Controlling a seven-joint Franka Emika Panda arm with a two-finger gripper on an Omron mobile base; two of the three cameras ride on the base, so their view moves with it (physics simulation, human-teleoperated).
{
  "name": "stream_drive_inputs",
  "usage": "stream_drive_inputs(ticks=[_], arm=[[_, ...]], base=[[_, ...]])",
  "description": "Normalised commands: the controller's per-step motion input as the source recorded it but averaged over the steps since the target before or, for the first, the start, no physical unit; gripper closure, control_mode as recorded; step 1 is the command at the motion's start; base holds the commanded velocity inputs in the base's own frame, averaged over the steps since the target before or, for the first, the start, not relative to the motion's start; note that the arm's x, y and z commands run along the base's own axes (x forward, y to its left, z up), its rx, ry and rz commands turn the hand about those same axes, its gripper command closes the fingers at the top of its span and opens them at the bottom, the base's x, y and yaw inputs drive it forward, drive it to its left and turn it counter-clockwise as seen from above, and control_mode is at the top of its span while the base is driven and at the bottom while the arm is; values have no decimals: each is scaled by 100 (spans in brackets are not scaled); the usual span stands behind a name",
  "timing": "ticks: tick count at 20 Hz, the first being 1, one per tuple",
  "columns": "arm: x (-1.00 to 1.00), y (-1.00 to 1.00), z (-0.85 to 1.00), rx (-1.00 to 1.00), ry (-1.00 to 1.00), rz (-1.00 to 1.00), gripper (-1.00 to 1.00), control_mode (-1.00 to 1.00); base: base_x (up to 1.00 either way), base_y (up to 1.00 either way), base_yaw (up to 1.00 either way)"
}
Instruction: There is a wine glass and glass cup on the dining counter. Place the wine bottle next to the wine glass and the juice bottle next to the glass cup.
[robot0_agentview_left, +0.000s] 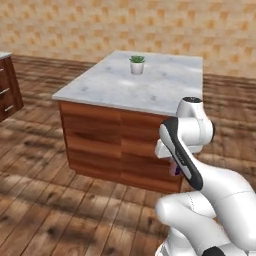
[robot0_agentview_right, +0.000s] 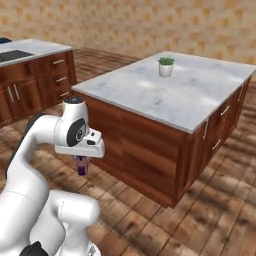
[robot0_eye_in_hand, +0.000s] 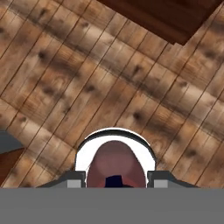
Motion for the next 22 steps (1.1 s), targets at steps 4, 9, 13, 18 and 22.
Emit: stream_drive_inputs(ticks=[4,9,13,18,22], arm=[[0,0,0,0,0,0,100,100],[0,0,0,0,0,0,100,100],[0,0,0,0,0,0,100,100],[0,0,0,0,0,0,100,100],[0,0,0,0,0,0,100,100]], base=[[43,39,46],[63,34,35],[79,32,23],[89,31,14],[94,31,8]])
